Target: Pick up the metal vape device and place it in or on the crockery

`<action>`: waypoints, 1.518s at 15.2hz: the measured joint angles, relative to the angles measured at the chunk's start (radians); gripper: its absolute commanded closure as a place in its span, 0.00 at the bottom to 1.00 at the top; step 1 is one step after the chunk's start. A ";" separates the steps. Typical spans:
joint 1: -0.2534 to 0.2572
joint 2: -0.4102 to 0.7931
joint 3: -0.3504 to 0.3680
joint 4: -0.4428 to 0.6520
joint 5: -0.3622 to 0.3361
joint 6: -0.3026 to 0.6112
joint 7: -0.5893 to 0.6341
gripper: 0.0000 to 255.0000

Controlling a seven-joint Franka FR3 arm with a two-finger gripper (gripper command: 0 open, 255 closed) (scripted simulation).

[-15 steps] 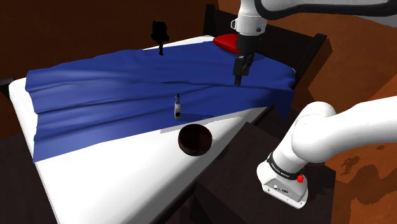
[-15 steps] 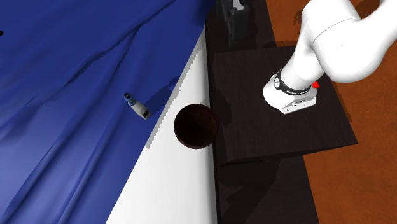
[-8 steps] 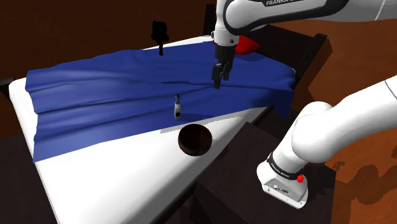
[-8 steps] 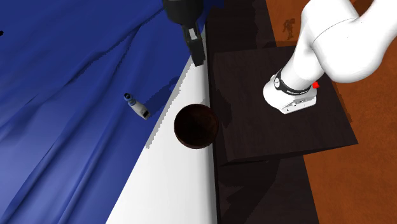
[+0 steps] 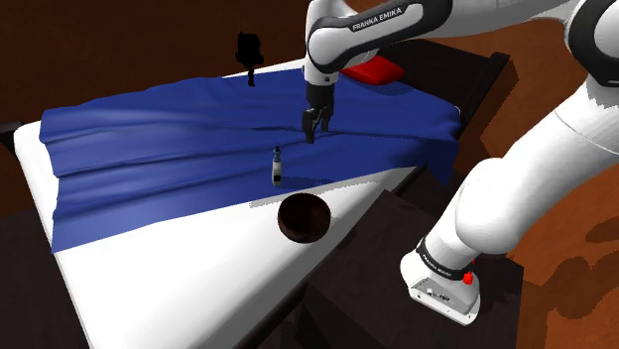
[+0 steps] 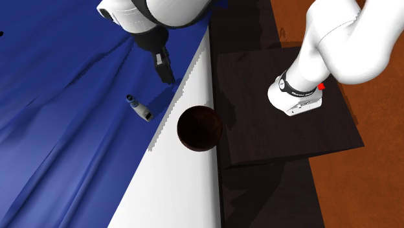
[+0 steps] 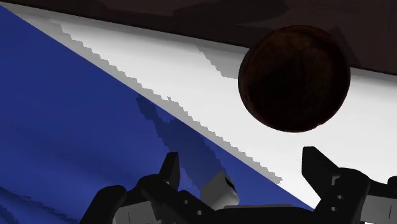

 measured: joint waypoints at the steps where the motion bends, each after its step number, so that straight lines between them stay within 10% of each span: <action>1: 0.001 0.044 -0.002 0.028 0.006 0.016 -0.006 0.00; 14: -0.007 0.548 0.008 0.424 0.092 0.130 -0.077 0.00; 23: -0.009 0.624 0.014 0.420 0.106 0.210 -0.089 0.00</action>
